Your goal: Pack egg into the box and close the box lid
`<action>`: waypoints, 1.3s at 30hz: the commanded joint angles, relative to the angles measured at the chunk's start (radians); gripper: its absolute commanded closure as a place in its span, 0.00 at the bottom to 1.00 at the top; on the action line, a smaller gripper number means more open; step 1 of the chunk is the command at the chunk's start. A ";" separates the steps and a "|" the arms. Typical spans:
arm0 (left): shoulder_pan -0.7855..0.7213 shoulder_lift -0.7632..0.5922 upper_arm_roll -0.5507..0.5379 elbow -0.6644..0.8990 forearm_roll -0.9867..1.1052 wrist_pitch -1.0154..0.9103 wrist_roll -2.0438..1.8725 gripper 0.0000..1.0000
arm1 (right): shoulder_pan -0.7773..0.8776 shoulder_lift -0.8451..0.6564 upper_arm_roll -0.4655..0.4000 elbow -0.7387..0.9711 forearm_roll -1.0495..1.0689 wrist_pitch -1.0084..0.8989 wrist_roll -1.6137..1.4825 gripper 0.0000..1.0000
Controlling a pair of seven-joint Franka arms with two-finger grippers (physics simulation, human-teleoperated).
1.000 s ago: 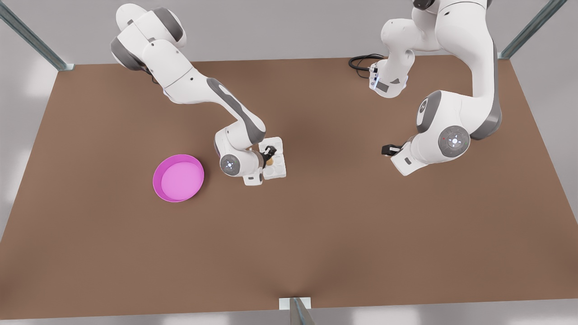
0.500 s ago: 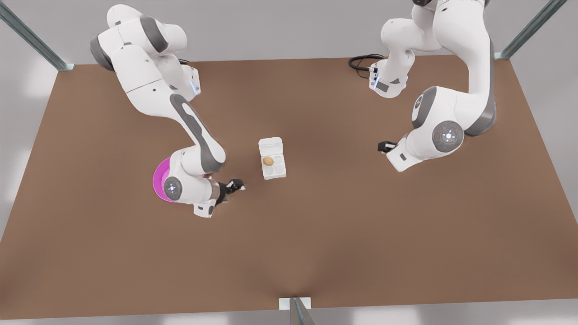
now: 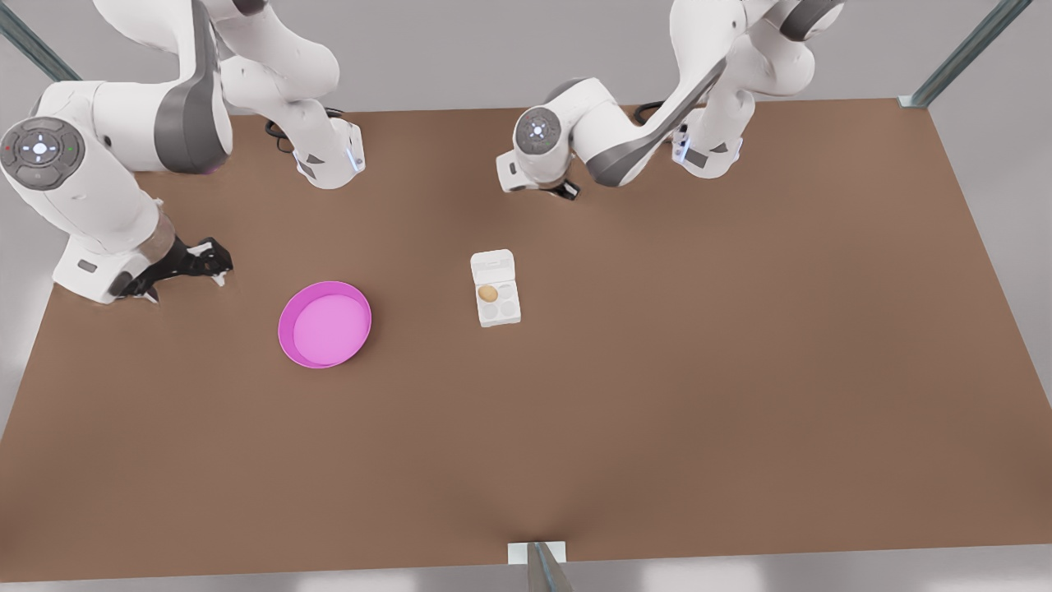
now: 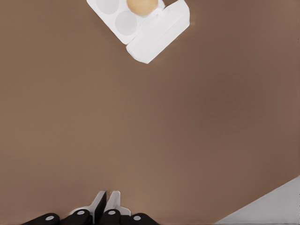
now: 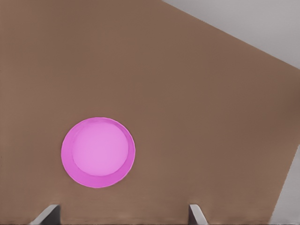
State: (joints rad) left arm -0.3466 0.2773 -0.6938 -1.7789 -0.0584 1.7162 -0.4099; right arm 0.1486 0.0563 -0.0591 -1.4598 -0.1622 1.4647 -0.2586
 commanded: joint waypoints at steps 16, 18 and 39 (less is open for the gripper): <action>-0.095 0.217 0.005 0.044 0.146 0.350 -0.791 0.74 | -0.057 0.062 0.036 -0.007 0.023 -0.066 0.257 0.00; -0.097 0.249 0.005 0.044 0.183 0.411 -0.825 0.74 | -0.057 0.062 0.036 -0.005 0.026 -0.066 0.259 0.00; -0.143 0.375 0.036 0.035 0.242 0.586 -0.837 0.74 | -0.063 0.105 0.035 0.018 0.036 -0.063 0.257 0.00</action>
State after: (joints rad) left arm -0.4874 0.6514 -0.6596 -1.7449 0.1787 2.2664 -1.1280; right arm 0.0860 0.1609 -0.0243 -1.4428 -0.1262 1.4016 -0.0292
